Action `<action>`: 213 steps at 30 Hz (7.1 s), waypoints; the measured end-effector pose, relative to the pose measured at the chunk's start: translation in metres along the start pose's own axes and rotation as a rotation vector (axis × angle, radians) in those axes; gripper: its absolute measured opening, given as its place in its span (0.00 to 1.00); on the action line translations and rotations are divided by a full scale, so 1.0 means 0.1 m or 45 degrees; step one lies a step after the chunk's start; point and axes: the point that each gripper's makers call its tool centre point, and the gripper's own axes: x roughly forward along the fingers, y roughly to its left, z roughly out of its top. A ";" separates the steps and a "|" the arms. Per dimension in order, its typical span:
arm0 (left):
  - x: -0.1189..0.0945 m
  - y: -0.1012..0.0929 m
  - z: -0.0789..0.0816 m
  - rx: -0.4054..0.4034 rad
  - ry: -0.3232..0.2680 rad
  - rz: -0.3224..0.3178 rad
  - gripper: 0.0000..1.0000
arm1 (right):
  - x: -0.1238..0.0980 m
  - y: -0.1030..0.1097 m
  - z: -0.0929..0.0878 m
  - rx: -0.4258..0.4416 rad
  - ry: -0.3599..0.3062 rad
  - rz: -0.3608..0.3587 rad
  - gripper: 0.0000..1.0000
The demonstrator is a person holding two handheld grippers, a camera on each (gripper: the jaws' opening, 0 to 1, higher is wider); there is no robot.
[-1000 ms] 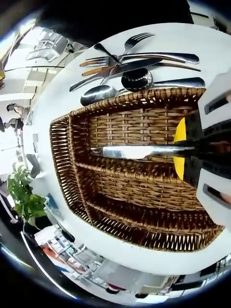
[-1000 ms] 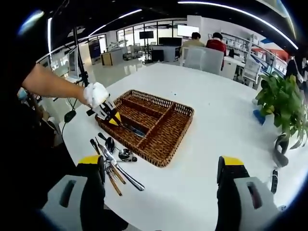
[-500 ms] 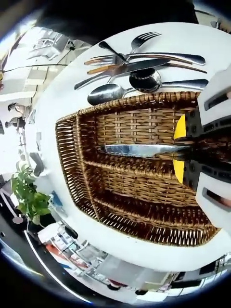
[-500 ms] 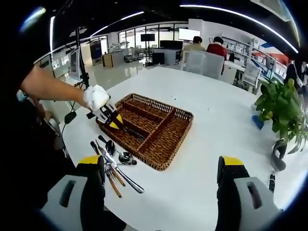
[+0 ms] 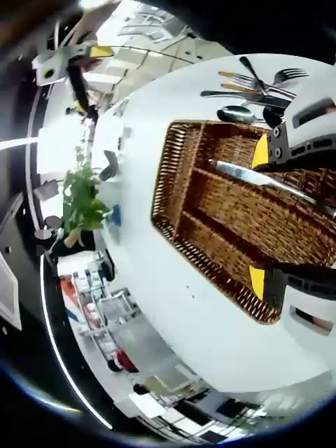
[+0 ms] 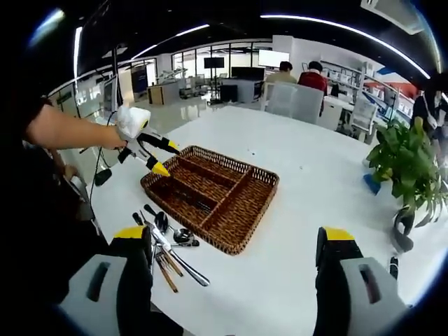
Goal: Arrange the knives, forks, and spoons in their matching storage slots by inserting each utensil handle-first until every utensil is classified and aligned in the correct compartment
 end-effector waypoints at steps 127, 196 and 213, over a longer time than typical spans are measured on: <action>-1.98 -0.54 -0.25 -0.344 -0.152 0.258 1.00 | 0.51 0.41 -0.40 -0.322 0.027 0.390 0.90; -2.18 -0.39 -0.55 -0.407 -0.098 0.308 1.00 | 1.38 1.05 -1.43 -0.618 0.284 0.679 0.36; -2.18 -0.36 -0.58 -0.422 -0.092 0.323 1.00 | 1.41 1.07 -1.53 -0.648 0.337 0.729 0.26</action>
